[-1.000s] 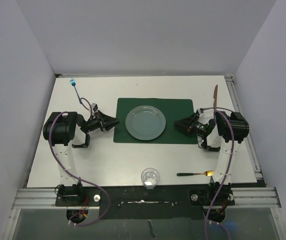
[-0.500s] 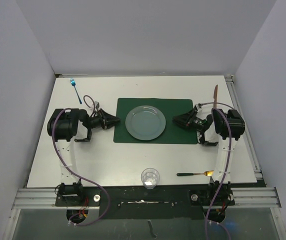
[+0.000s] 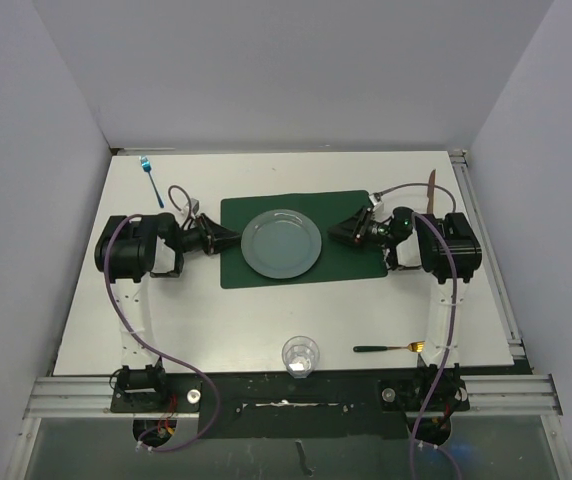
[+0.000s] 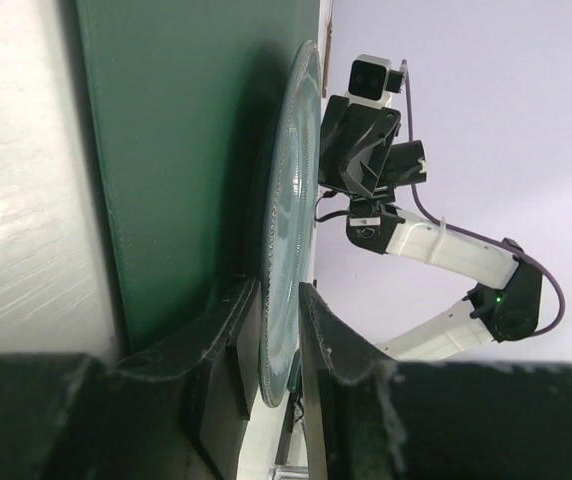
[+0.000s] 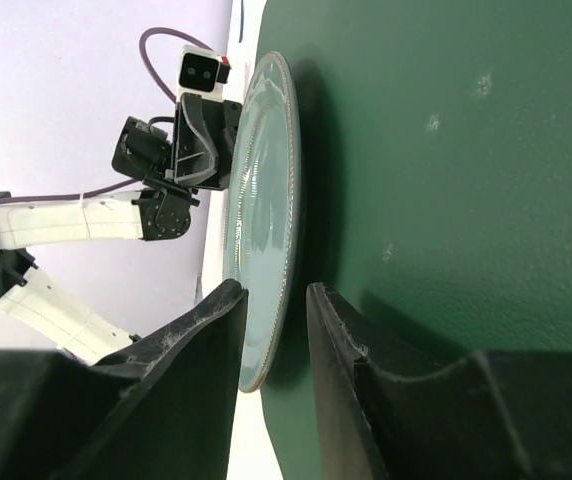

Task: Set the dinner table for one person
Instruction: Adjust the napkin at the center of the board, then adjust the plate on the napkin.

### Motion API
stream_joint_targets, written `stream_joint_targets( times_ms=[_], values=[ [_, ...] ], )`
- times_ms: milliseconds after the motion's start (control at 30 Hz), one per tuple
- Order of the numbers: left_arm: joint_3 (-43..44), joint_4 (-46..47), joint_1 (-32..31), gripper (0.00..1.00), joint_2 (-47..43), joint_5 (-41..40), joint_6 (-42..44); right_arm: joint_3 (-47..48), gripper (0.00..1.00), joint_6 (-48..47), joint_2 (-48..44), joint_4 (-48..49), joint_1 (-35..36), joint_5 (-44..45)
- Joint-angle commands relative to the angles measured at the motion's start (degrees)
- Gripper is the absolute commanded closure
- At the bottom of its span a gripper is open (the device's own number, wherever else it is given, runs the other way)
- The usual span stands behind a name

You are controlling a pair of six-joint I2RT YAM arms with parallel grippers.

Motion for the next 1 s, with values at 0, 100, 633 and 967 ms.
stream_joint_targets(
  times_ms=[0, 100, 633, 967],
  values=[
    [1.41, -1.59, 0.16, 0.79, 0.58, 0.32, 2.26, 1.02, 0.67, -3.51, 0.29, -4.19, 1.66, 1.65],
    [1.9, -4.5, 0.16, 0.79, -0.54, 0.32, 2.26, 0.49, 0.67, -3.52, 0.02, -4.2, 2.01, 1.79],
    [10.76, -22.52, -2.43, 0.79, -0.53, -0.99, 14.45, 4.44, 0.67, -20.77, -5.34, -30.26, 7.14, 7.32],
    [11.86, -20.18, -3.09, 0.79, 1.41, 1.79, 14.0, 4.8, 0.93, -20.31, -3.55, -30.25, 8.26, 7.83]
  ],
)
